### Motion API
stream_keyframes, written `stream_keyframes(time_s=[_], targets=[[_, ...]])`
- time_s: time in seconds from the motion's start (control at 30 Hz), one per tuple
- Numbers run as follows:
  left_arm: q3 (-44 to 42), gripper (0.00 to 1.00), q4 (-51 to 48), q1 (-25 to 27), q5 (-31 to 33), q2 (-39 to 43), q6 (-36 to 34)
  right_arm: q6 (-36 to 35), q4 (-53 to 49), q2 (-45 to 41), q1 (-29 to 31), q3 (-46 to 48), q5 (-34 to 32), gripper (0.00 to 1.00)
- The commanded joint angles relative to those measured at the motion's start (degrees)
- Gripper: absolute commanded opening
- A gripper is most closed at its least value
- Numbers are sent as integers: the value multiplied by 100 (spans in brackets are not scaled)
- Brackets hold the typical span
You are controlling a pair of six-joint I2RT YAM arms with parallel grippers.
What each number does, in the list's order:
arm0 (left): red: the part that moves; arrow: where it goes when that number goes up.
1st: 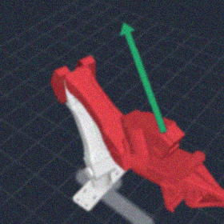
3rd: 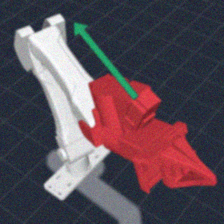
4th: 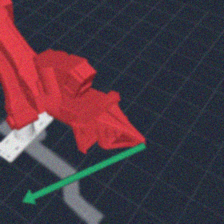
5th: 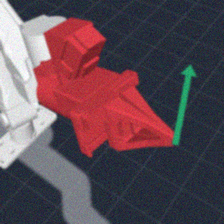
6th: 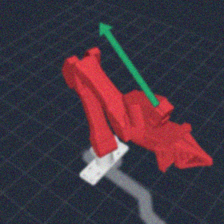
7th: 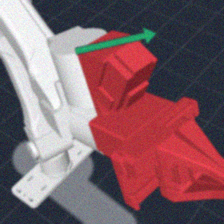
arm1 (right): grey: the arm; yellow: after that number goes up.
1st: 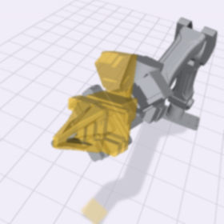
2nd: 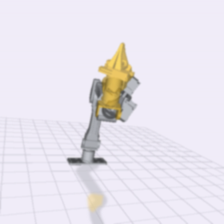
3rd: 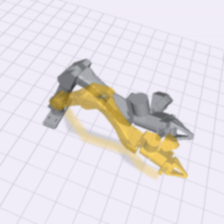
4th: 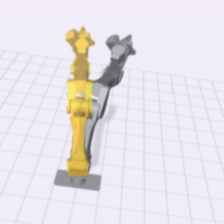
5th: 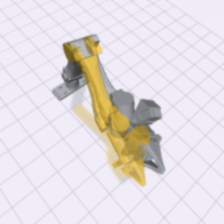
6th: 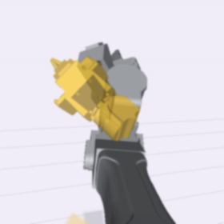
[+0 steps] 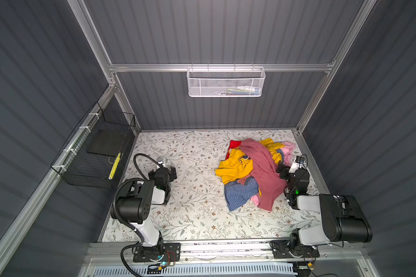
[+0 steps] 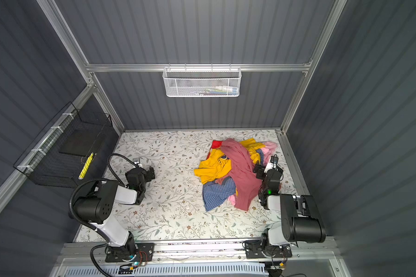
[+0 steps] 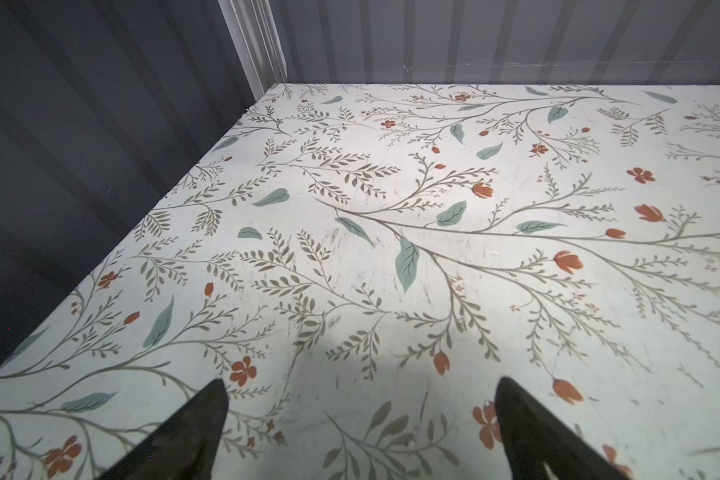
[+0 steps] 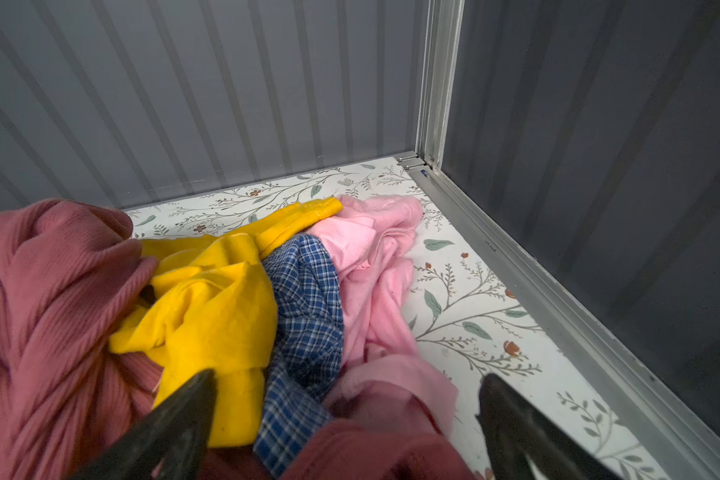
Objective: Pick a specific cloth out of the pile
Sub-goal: 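Move the right gripper over the clothes pile toward the pink shirt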
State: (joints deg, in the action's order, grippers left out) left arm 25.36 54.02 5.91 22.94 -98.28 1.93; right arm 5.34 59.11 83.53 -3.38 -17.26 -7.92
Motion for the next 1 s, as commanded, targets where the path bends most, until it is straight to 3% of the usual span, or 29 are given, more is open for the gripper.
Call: stream_keyframes(time_s=[0.0, 0.6, 0.77, 0.83, 0.93, 0.97], targets=[[58, 100, 74, 22, -35, -9, -86, 11, -5, -2, 17, 38, 53, 99], [74, 100, 26, 15, -70, -16, -84, 27, 54, -19, 9, 62, 42, 99], [77, 100, 44, 15, -8, 66, -140, 143, -325, -631, -60, 163, -60, 99], [371, 100, -1023, 15, 1, 533, -61, 369, -1460, -1297, -155, -44, 38, 99], [1543, 100, -3886, 15, 278, 1127, 786, 741, -3236, -2218, -337, -573, 548, 99], [1832, 100, -4423, 15, 115, 1223, 883, 784, -3746, -2472, -340, -731, 653, 99]])
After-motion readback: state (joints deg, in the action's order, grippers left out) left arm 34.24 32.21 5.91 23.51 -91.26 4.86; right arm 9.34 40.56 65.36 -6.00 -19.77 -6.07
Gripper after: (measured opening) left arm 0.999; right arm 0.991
